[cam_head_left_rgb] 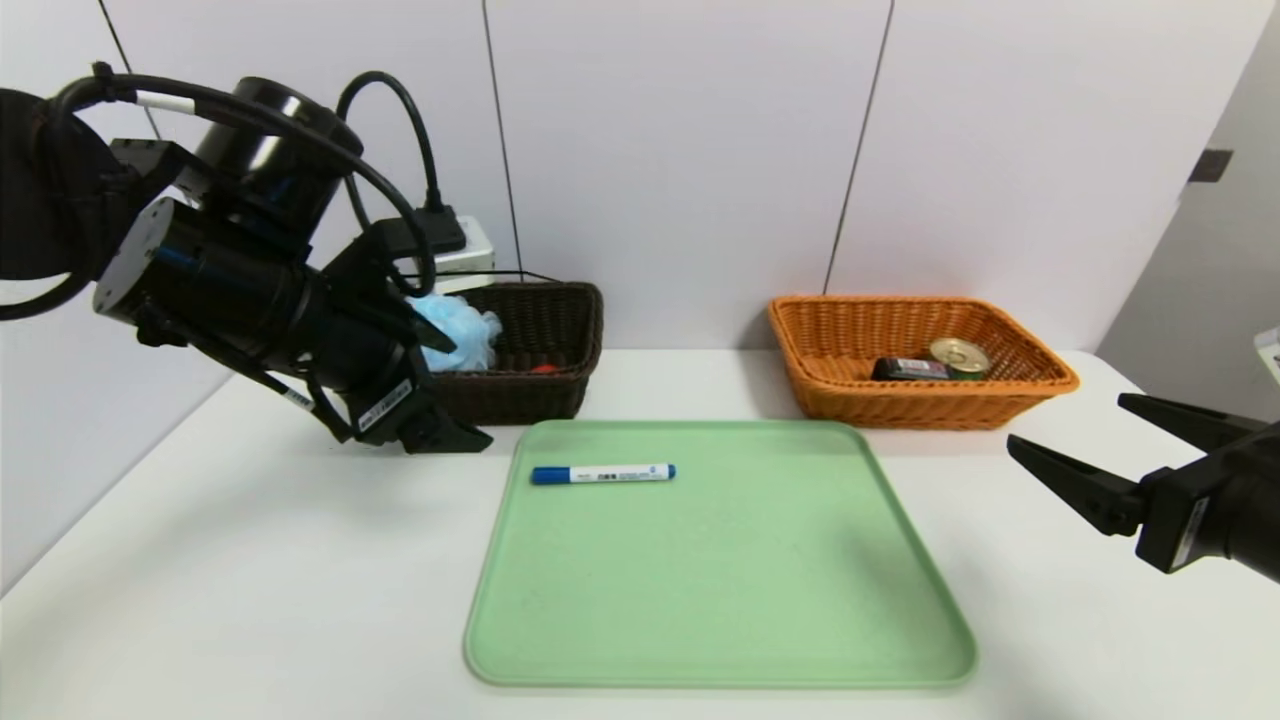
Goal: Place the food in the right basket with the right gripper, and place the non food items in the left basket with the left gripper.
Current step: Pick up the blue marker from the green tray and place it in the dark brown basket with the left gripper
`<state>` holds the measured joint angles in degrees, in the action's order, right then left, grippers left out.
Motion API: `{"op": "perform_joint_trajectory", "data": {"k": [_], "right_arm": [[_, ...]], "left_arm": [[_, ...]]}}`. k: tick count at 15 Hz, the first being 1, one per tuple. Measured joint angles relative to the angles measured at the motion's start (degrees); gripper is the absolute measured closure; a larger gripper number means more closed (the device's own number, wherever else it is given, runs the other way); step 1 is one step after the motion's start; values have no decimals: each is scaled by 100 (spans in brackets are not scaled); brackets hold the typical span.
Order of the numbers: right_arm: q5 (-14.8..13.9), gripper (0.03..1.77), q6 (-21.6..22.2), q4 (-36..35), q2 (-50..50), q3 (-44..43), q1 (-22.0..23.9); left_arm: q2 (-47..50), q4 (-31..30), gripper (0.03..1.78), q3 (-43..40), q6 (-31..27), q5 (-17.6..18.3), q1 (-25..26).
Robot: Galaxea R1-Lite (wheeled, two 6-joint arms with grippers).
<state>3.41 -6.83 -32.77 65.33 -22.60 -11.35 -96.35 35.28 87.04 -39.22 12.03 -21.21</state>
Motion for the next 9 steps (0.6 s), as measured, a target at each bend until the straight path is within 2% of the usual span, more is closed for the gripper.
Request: {"op": "perform_joint_trajectory", "data": {"k": [2, 4, 9], "right_arm": [[-2, 10, -6, 2, -65, -11, 2], [2, 10, 13, 6, -146, 6, 2], [79, 9, 96, 9, -200, 96, -17]], "left_arm": [[-180, -172, 14, 119, -354, 105, -23], [-362, -91, 13, 155, -680, 384, -166], [-791, 669, 12, 457, -1097, 433, -651]]}}
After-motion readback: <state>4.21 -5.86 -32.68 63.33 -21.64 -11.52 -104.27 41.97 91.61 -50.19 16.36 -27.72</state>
